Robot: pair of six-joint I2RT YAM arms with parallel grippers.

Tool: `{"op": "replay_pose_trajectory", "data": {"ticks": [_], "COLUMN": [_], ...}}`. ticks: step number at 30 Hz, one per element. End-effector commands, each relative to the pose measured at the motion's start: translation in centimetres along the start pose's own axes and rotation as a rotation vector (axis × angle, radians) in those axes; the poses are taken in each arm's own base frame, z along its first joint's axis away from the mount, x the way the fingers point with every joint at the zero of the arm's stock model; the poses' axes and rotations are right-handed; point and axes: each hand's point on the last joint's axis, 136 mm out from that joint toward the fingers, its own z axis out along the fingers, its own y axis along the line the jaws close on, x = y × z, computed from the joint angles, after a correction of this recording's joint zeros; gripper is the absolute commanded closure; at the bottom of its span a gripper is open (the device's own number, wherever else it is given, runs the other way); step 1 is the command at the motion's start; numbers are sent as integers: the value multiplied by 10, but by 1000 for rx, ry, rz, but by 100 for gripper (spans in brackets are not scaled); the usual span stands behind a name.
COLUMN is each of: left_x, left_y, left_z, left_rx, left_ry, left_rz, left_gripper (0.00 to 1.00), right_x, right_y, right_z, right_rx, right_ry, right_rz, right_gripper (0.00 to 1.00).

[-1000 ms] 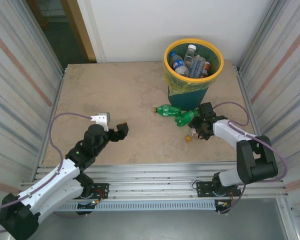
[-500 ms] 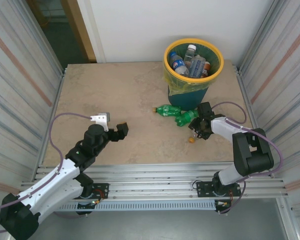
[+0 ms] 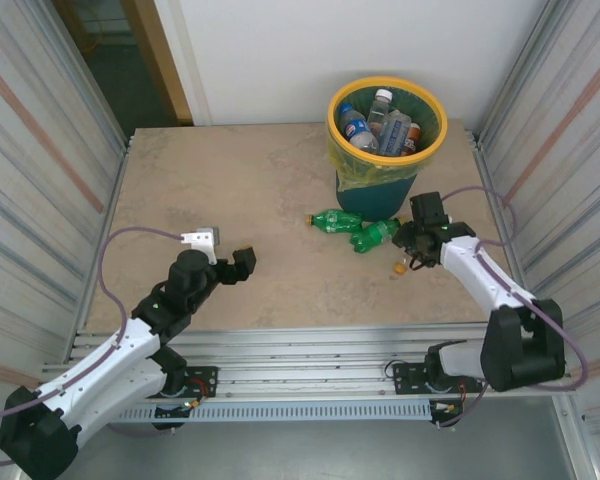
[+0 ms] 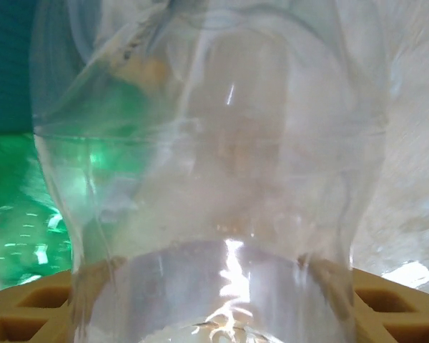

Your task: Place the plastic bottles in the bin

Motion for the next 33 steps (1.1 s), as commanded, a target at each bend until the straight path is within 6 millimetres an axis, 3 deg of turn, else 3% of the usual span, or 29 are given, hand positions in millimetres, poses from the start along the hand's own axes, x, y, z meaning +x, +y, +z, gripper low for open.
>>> {"op": "replay_pose_trajectory", "data": {"ticks": [1,10,15,24,33], "left_x": [0,-2,-4,-9,-10], "left_y": [8,8,6,6,8], "left_z": [0,0,-1,-9,-13], "left_rx": [-28,-26,-19,-11,-17], "left_ry": [-16,-23,-27,-43,-48], "left_rz": [-16,-21,-25,-38,-45], "left_gripper": [1,1,1,1,1], "right_x": [-31,-111,-149,-206,-247], "right_y": [-8,26,59,111,145], "right_z": [-44,-139,-170,-181,-158], "right_rx": [35,-115,-180,-234,-280], "right_ry": [-110,-315,-366,-410,-416], "right_rz": [-84,-178,-276,-401,-426], "right_gripper": [55,55,57,58,58]}}
